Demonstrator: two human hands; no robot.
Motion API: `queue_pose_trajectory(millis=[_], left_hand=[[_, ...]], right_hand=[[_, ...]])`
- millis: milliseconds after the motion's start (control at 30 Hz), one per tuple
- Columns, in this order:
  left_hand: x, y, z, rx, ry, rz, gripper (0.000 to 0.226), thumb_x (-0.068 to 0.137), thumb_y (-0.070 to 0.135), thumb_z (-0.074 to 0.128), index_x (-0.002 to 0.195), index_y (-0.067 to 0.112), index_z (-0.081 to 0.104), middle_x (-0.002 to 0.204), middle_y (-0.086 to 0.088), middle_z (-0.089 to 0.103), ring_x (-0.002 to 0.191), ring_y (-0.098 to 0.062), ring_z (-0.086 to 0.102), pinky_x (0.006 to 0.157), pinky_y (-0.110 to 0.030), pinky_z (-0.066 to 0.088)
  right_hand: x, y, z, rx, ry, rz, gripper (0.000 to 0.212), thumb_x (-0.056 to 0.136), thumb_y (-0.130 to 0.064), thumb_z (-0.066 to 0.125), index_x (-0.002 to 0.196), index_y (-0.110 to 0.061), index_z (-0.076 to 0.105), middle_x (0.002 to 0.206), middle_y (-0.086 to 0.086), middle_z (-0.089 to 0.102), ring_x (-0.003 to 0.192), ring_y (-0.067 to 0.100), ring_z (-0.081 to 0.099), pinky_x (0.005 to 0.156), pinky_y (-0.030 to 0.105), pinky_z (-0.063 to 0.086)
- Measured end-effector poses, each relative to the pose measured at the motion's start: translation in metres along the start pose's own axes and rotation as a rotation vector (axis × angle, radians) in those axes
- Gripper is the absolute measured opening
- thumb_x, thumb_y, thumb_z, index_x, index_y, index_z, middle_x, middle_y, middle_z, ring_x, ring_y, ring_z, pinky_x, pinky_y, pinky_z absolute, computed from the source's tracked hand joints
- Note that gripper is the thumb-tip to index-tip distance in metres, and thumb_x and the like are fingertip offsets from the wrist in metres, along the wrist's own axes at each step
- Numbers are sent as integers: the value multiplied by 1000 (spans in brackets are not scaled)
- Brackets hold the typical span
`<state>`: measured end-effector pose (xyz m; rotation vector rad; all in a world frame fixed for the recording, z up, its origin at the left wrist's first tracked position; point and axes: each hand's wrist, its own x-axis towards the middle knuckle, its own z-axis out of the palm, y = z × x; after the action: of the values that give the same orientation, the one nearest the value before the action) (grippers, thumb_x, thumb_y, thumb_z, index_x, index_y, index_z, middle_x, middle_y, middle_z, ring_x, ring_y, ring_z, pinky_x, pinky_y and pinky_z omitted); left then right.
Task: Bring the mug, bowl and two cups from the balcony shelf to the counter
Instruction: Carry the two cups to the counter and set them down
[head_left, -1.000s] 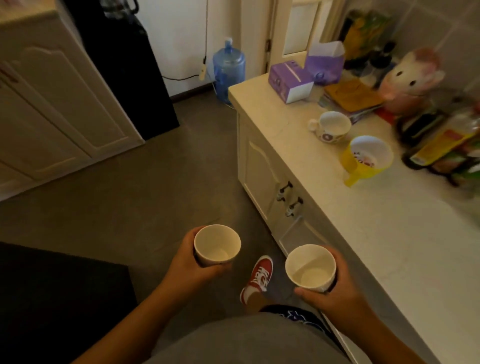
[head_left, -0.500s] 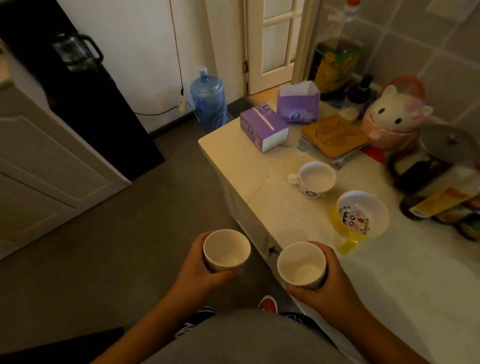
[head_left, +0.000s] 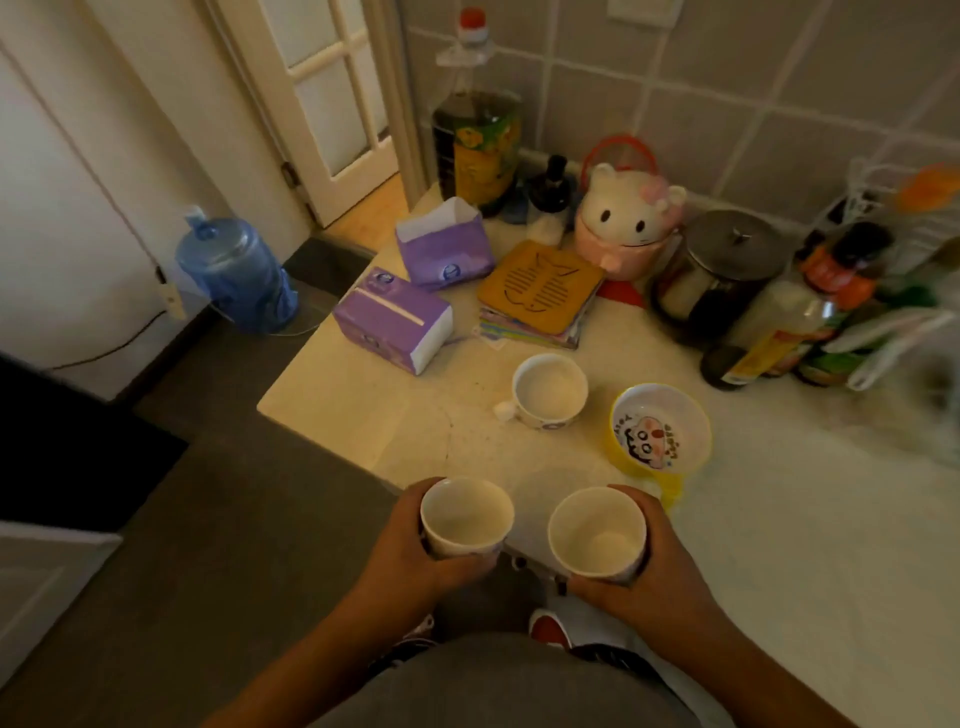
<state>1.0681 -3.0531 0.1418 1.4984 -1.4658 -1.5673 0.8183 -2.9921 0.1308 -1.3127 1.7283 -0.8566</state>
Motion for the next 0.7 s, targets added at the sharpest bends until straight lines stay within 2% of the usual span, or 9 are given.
queue_pose_trajectory(millis=[67,133,200,267,333,467,567,700], left_hand=[[20,-1,-11,56,-63,34,78,57,28,91,121,36,48,116,14,61,103,6,59,74,-12,53],[37,-1,-20,127,-117,71,80,54,38,91,120,45,46,115,23,59,104,10,55,71,-8,51],[53,-1,-29,200,-186,121,81,53,48,89,119,53,42,116,34,53,107,13,52,70,-2,48],[67,-1,-36,256,-244,176,80,54,54,86,120,55,40,119,36,50,111,12,51,72,0,47],[79,-4,-40,287,-279,220,80,54,58,85,121,53,41,120,34,50,113,9,51,76,-3,47],[96,-6,-37,334,-297,250,84,50,62,83,123,50,41,118,32,52,111,8,51,85,-18,47],[101,-4,-22,357,-283,291,83,51,57,85,122,50,42,120,28,51,110,6,52,90,-24,48],[101,2,-2,360,-264,359,80,52,56,85,116,59,38,117,40,47,111,14,48,88,-18,42]], right_hand=[[-4,-11,7,7,66,40,86,46,-62,81,118,-61,34,117,-40,50,111,-12,51,87,20,47],[-10,-21,14,2,137,70,85,45,-58,83,116,-63,36,118,-40,50,110,-12,51,83,17,46],[-15,-29,23,-10,207,116,86,44,-56,85,116,-59,39,117,-32,54,111,-1,54,86,27,50],[-19,-35,31,-15,261,159,86,42,-54,86,116,-53,42,118,-25,54,112,7,54,90,37,50],[-24,-38,38,-3,299,190,84,42,-52,87,113,-52,42,117,-23,55,109,4,55,87,32,49],[-33,-39,43,17,369,261,81,39,-56,85,107,-60,40,110,-30,56,100,-13,53,74,13,42],[-38,-36,42,-9,387,311,83,38,-62,82,108,-63,37,108,-30,55,99,-10,53,72,12,42],[-45,-29,35,-55,370,358,87,38,-62,84,109,-66,34,106,-31,57,97,-9,55,70,14,43]])
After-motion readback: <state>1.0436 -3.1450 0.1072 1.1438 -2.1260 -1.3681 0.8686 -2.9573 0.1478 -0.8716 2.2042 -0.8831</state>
